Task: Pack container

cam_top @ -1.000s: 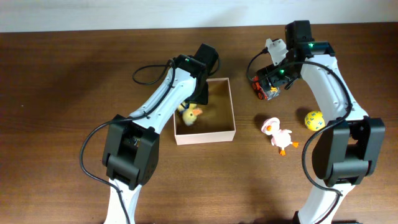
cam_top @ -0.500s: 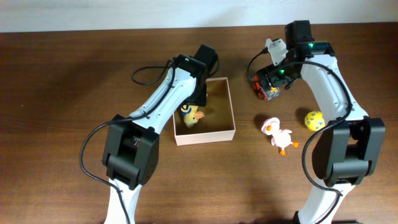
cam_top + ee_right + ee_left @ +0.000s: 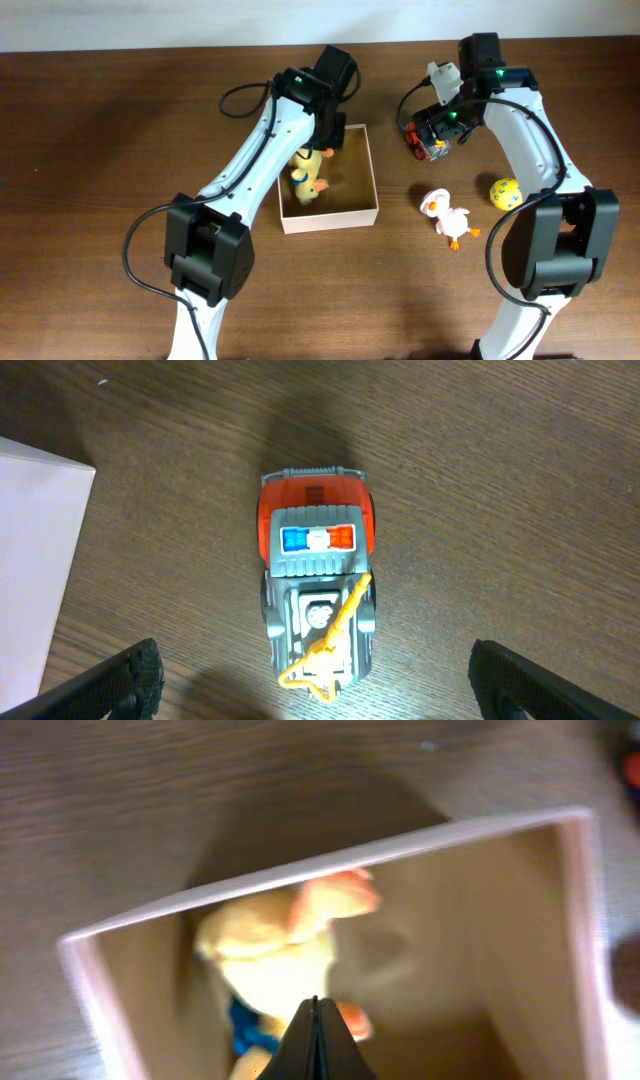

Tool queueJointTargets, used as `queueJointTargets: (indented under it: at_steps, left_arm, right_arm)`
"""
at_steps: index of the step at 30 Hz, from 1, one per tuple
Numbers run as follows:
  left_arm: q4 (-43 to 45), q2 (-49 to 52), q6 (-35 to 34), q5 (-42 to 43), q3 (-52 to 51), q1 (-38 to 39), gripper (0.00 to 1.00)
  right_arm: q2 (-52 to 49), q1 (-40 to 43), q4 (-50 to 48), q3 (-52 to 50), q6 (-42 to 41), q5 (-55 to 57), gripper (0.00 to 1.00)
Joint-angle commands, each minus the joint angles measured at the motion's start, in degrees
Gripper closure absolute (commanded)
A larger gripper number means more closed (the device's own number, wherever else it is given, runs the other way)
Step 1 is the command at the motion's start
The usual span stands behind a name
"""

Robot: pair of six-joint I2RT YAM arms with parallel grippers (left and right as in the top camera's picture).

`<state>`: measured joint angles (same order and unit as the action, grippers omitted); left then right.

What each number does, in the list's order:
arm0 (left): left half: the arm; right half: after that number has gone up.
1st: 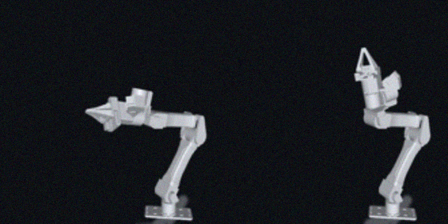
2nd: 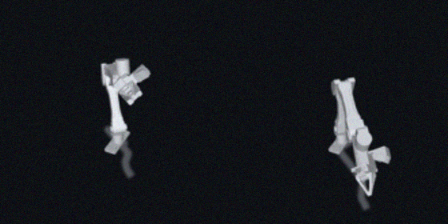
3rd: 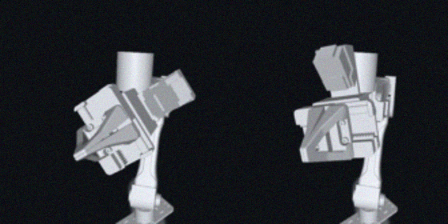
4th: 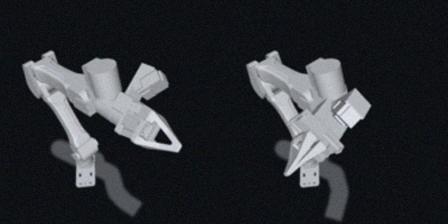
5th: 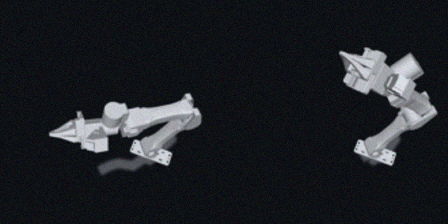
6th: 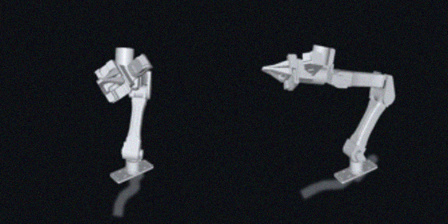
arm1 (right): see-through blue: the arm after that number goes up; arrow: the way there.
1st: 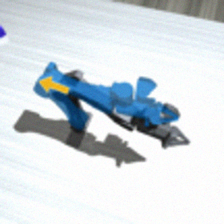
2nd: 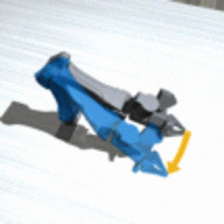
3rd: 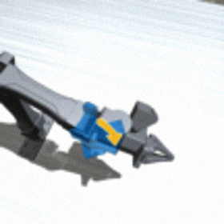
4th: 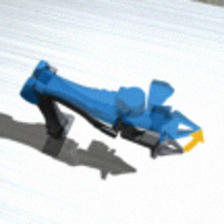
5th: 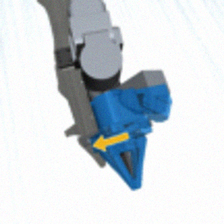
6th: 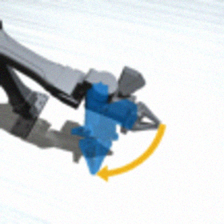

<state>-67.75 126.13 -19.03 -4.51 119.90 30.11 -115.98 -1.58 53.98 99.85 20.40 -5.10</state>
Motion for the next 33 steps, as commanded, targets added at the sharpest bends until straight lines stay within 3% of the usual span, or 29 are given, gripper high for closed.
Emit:
queueJointTargets:
  at_steps: [1,12,27,33]
  left_arm:
    - [1.73,-0.35,7.26,5.86,-3.48,0.48,0.98]
    - [12.33,-0.33,17.44,5.9,-13.33,0.55,0.98]
    - [20.96,-0.07,20.09,10.49,-18.21,0.66,0.98]
    - [20.81,-0.02,20.37,4.61,-18.82,0.63,0.98]
  right_arm:
    - [0.22,-0.28,0.02,-0.07,0.15,-0.7,0.01]
    - [0.22,-0.28,0.02,-0.07,0.15,-0.7,0.01]
    - [0.22,-0.28,0.0,-0.07,0.15,-0.7,0.01]
    - [0.22,-0.28,0.02,-0.07,0.15,-0.7,0.01]
